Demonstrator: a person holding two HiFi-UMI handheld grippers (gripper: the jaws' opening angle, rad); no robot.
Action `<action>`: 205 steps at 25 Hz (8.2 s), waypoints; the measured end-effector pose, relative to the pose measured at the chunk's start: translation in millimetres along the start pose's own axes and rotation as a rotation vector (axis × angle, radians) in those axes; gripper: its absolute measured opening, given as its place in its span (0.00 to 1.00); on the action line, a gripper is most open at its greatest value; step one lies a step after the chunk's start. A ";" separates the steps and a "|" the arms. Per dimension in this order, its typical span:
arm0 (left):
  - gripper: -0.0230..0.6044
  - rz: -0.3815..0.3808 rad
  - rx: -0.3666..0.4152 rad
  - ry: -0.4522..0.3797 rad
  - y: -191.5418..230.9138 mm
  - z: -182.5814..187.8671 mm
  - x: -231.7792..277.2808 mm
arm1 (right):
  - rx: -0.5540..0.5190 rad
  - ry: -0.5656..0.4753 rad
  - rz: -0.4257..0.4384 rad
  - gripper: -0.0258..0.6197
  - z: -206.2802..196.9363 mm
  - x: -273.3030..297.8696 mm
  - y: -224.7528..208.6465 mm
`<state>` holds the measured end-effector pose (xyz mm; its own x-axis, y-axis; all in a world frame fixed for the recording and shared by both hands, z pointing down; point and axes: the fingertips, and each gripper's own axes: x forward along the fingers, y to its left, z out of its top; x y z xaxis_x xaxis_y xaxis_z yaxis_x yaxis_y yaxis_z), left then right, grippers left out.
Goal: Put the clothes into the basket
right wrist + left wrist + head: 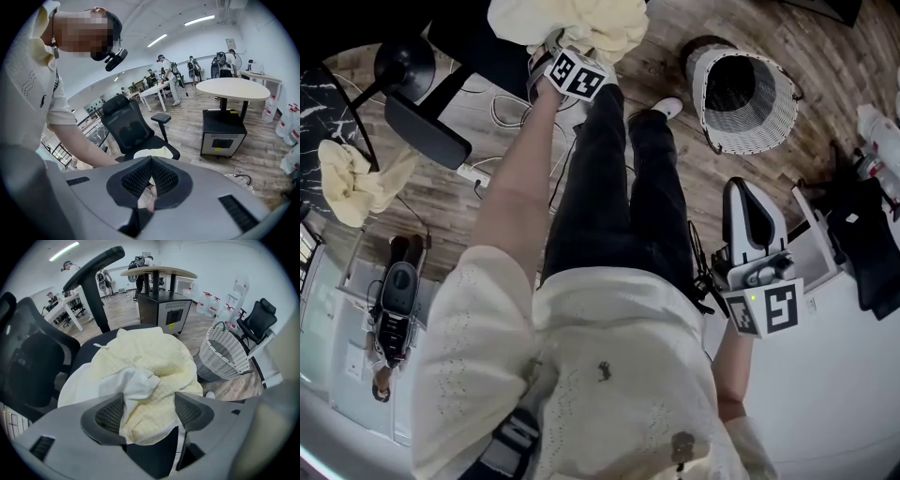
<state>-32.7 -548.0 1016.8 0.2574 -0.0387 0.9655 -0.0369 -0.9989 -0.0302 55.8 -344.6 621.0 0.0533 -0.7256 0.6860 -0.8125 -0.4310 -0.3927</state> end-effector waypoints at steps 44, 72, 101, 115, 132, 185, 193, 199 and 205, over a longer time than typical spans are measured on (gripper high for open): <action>0.20 -0.258 -0.272 0.100 -38.7 -28.8 -4.6 | -0.028 -0.005 0.026 0.05 -30.6 0.3 9.5; 0.19 -0.237 -0.252 0.022 -91.2 -31.4 -152.8 | -0.103 -0.176 0.017 0.05 16.2 -105.1 25.7; 0.19 -0.247 -0.259 -0.138 -81.1 -8.6 -303.8 | -0.129 -0.252 0.015 0.05 69.5 -139.9 63.9; 0.19 -0.265 -0.281 -0.330 -78.1 34.2 -384.6 | -0.134 -0.309 -0.010 0.05 93.1 -157.9 71.5; 0.19 -0.202 -0.243 -0.595 -67.0 105.4 -495.0 | -0.136 -0.419 -0.030 0.05 126.1 -196.7 74.8; 0.18 -0.309 -0.070 -0.852 -262.4 171.5 -626.6 | 0.027 -0.673 -0.238 0.05 46.3 -431.8 -16.2; 0.18 -0.322 -0.076 -0.857 -309.8 166.2 -639.0 | 0.028 -0.699 -0.255 0.05 22.4 -478.3 -30.9; 0.18 -0.324 -0.054 -0.863 -345.7 169.8 -646.0 | 0.041 -0.717 -0.253 0.05 9.1 -506.2 -47.8; 0.18 -0.321 -0.051 -0.870 -380.7 179.2 -652.2 | 0.040 -0.730 -0.258 0.05 -1.8 -535.8 -69.9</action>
<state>-13.6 -147.6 352.3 0.8956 0.2118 0.3912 0.1246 -0.9636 0.2364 82.9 75.3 282.0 0.6188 -0.7631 0.1864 -0.7012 -0.6435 -0.3068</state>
